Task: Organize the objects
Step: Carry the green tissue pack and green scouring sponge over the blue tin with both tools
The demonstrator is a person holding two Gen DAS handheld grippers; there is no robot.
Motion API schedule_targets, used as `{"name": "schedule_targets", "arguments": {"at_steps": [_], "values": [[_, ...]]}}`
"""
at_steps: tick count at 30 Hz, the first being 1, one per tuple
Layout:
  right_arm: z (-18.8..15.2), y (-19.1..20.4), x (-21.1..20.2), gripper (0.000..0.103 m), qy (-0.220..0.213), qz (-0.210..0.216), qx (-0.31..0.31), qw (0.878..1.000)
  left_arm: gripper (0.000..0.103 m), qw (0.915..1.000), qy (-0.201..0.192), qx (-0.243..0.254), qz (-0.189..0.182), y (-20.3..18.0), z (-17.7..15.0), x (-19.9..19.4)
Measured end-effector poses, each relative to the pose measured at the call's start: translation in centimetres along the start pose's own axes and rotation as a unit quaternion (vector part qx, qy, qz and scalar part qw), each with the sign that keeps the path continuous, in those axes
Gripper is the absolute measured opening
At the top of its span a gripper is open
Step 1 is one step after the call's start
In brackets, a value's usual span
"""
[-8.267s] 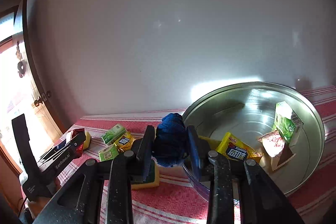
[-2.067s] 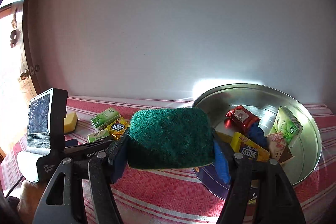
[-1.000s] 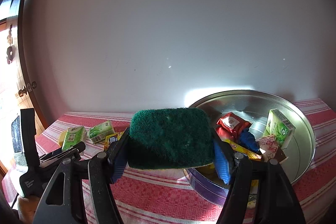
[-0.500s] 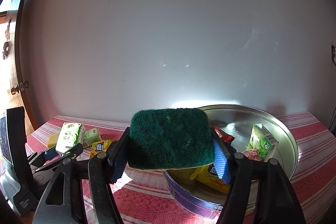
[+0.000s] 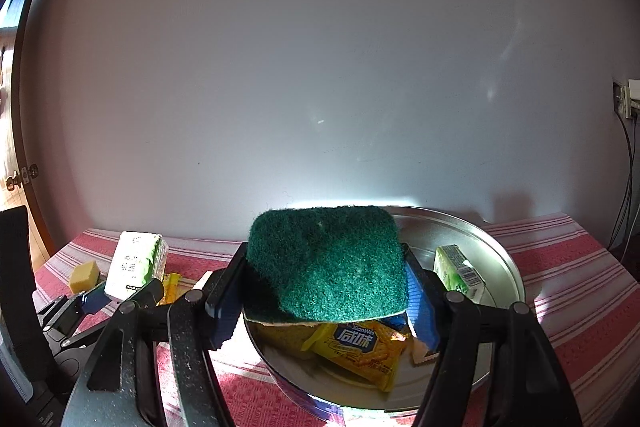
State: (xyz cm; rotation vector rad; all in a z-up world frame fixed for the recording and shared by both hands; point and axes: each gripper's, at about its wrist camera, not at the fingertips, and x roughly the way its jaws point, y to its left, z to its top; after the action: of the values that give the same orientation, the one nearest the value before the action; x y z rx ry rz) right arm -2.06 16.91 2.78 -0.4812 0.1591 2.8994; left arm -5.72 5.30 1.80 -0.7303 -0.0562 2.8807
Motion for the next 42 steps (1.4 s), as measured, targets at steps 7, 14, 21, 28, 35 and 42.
{"name": "schedule_targets", "arguments": {"at_steps": [7,14,21,28,35,42], "values": [[0.5,-2.4,0.2,0.071,0.002,-0.023,0.003,1.000,0.049,0.9996,-0.006,0.010,-0.025,-3.6,0.4,-0.2],[0.9,-4.9,0.7,0.071,0.004,-0.048,0.010,0.999,0.049,0.9985,-0.013,0.022,-0.048,-7.2,1.1,0.0],[1.1,-7.5,1.6,0.071,0.010,-0.081,0.014,0.997,0.049,0.9968,-0.012,0.038,-0.069,-10.6,1.4,0.7],[1.1,-9.3,3.0,0.071,0.026,-0.101,0.019,0.994,0.049,0.9956,-0.007,0.050,-0.078,-12.7,1.7,1.8],[1.0,-8.8,3.8,0.071,0.039,-0.112,0.017,0.993,0.049,0.9961,0.012,0.053,-0.070,-13.5,1.8,3.8],[0.7,-9.0,4.6,0.071,0.052,-0.117,0.018,0.992,0.049,0.9953,0.031,0.065,-0.064,-14.2,1.5,5.4]]}}
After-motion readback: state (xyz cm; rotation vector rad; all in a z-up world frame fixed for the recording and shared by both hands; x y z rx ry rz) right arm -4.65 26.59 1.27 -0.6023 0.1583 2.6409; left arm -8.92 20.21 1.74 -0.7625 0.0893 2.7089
